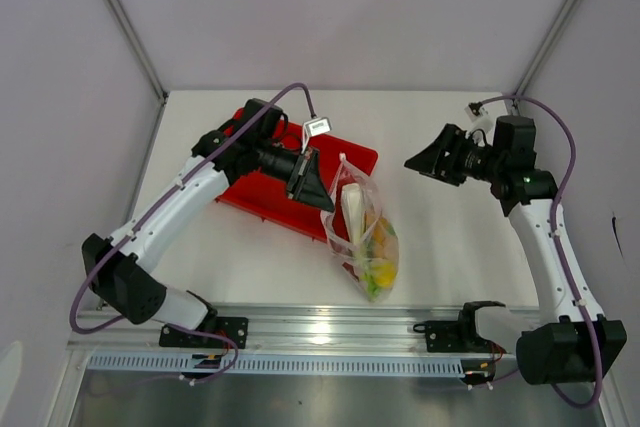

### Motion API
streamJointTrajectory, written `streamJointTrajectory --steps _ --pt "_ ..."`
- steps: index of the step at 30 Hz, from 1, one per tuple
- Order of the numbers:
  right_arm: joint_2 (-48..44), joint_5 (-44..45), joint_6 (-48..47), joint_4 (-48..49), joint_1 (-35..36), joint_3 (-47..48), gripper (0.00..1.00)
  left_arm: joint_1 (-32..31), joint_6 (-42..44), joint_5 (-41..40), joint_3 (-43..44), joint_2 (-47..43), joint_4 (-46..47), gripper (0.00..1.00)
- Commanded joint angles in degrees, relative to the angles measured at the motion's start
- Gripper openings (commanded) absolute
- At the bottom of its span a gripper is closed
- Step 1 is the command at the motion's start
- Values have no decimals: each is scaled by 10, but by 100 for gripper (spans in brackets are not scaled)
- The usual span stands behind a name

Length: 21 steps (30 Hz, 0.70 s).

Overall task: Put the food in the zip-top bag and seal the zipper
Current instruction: Adjust the zipper food storage bag at the center of the board.

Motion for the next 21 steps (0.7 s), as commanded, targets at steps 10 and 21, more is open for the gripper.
streamJointTrajectory --steps 10,21 --pt "-73 180 23 -123 143 -87 52 -3 -105 -60 -44 -78 77 1" --pt "-65 327 36 -193 223 -132 34 0 -124 -70 -34 -75 81 1"
